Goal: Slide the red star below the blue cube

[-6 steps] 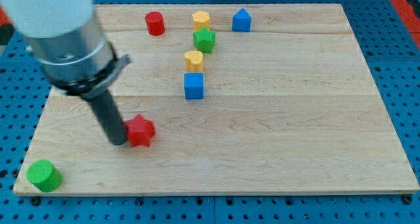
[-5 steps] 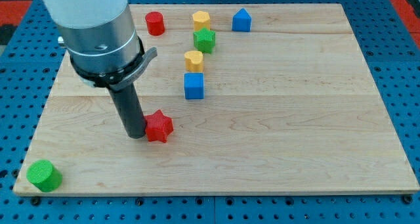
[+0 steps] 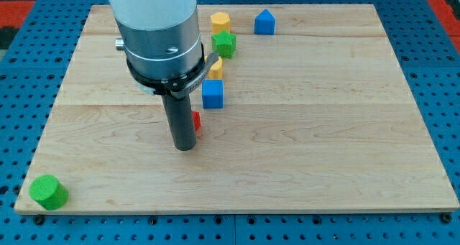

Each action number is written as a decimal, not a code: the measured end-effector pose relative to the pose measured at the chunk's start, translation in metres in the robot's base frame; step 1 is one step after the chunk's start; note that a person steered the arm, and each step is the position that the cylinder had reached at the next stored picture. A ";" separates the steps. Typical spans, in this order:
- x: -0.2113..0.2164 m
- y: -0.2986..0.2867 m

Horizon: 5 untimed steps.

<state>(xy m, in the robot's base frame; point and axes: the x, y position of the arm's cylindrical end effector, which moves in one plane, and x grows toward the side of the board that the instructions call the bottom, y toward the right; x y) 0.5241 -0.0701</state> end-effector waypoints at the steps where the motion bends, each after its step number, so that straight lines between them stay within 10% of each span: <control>1: 0.018 -0.059; 3: -0.039 -0.014; 5: 0.015 -0.023</control>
